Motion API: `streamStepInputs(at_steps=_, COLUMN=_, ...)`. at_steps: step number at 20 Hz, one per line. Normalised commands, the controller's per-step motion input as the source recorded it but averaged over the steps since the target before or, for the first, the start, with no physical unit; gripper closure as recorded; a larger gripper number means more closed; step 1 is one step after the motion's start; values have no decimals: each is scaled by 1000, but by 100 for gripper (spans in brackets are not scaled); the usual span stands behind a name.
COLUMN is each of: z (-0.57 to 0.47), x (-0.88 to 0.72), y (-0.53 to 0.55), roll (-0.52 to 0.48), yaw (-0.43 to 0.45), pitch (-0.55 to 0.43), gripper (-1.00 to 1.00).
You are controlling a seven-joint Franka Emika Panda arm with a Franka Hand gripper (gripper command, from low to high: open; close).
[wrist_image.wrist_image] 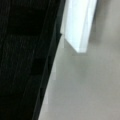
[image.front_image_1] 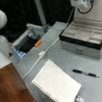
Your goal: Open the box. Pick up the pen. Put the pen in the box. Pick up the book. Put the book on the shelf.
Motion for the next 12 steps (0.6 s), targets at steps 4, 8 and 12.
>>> streamStepInputs(at_steps=4, z=121, x=-24, y=-374, roll=-294, yaw=72, pitch=150, gripper=-100)
streamStepInputs(at_steps=8, z=131, x=26, y=-371, roll=-474, yaw=77, pitch=92, gripper=-100)
streamStepInputs(at_steps=12, z=120, x=77, y=-376, roll=-535, yaw=127, pitch=77, gripper=-100)
